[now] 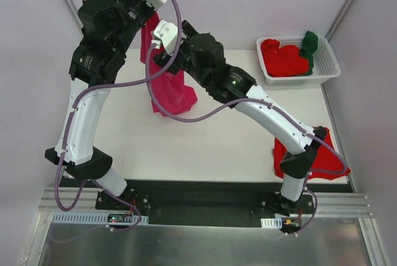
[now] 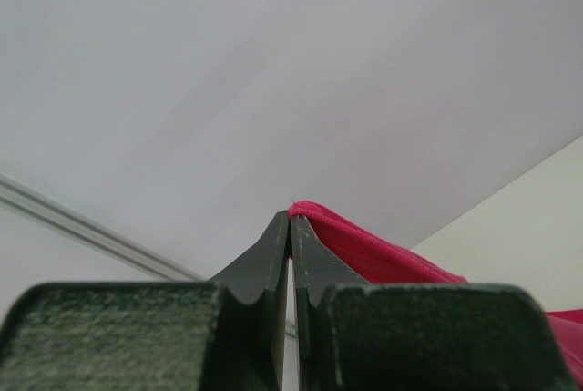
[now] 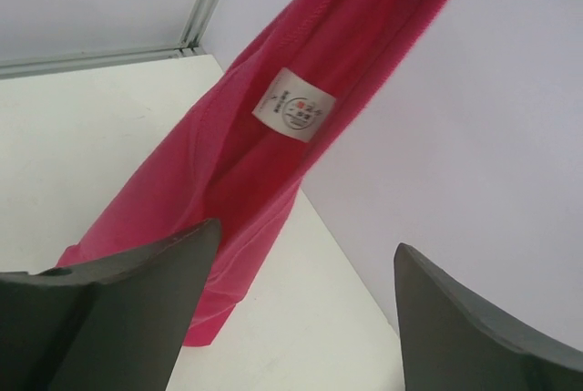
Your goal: Fold and stack the t-shirts
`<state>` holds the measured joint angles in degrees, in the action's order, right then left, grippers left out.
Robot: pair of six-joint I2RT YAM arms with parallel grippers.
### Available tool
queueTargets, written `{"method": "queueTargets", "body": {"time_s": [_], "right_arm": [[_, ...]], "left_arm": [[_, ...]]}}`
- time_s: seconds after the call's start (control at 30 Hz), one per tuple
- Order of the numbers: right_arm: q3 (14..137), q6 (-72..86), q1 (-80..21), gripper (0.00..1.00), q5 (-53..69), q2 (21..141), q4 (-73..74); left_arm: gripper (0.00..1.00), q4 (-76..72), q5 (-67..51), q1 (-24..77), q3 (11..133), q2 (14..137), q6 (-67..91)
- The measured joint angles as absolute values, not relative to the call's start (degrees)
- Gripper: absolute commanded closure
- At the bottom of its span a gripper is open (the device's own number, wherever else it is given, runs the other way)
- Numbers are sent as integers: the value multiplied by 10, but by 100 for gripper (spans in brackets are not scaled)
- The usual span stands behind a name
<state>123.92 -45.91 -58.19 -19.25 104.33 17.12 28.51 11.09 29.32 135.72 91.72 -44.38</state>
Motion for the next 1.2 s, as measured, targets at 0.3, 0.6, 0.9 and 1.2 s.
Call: {"method": "queueTargets", "body": {"time_s": [0.3, 0.6, 0.9, 1.2], "right_arm": [[1263, -395, -550, 23, -192, 1063, 166], [1270, -354, -552, 21, -180, 1085, 176], [1264, -356, -579, 19, -186, 1068, 181], [1260, -346, -579, 20, -188, 1035, 186]], "left_arm": [[100, 285, 111, 293, 1357, 917, -446], [100, 285, 111, 293, 1357, 917, -457], [100, 285, 112, 293, 1357, 917, -459], [100, 285, 112, 293, 1365, 927, -458]]}}
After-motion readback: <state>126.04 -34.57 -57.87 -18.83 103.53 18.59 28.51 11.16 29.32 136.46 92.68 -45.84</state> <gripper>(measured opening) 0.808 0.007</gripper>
